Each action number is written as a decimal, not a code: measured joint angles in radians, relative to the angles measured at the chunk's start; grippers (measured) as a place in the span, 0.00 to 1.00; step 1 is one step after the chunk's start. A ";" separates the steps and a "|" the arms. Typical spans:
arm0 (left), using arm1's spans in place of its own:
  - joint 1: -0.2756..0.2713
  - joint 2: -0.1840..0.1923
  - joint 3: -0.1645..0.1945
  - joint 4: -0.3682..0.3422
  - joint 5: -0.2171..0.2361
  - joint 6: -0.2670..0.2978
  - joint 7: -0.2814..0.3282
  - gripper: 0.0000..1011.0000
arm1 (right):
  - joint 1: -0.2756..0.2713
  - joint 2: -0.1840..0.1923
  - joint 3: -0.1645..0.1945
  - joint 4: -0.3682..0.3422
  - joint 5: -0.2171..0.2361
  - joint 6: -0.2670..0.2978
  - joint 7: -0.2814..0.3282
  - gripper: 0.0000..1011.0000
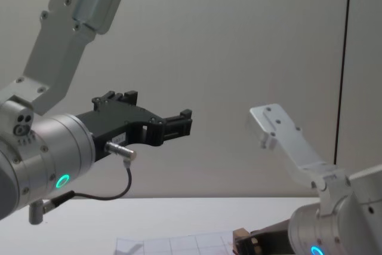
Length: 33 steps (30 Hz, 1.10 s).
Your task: Use the one hand to pick up the stamp and affix it onto the A4 paper.
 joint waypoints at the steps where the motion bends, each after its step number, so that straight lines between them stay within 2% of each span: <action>1: 0.000 0.000 0.000 0.000 0.000 0.000 0.000 0.99 | 0.000 0.000 -0.002 0.005 -0.009 -0.005 0.004 0.23; 11: 0.000 0.000 0.000 0.000 0.000 0.000 0.000 0.99 | -0.002 -0.001 -0.012 0.031 -0.041 -0.016 0.023 0.23; 20: 0.000 0.000 0.000 0.000 0.000 0.000 0.000 0.99 | -0.003 -0.002 -0.009 0.042 -0.037 -0.020 0.025 0.23; 25: 0.000 0.000 0.000 0.000 0.000 0.000 0.000 0.99 | -0.005 -0.003 -0.002 0.043 -0.013 -0.026 0.018 0.23; 33: 0.000 0.000 0.000 0.000 0.000 0.000 0.000 0.99 | -0.009 -0.003 0.021 0.022 0.058 -0.049 -0.010 0.23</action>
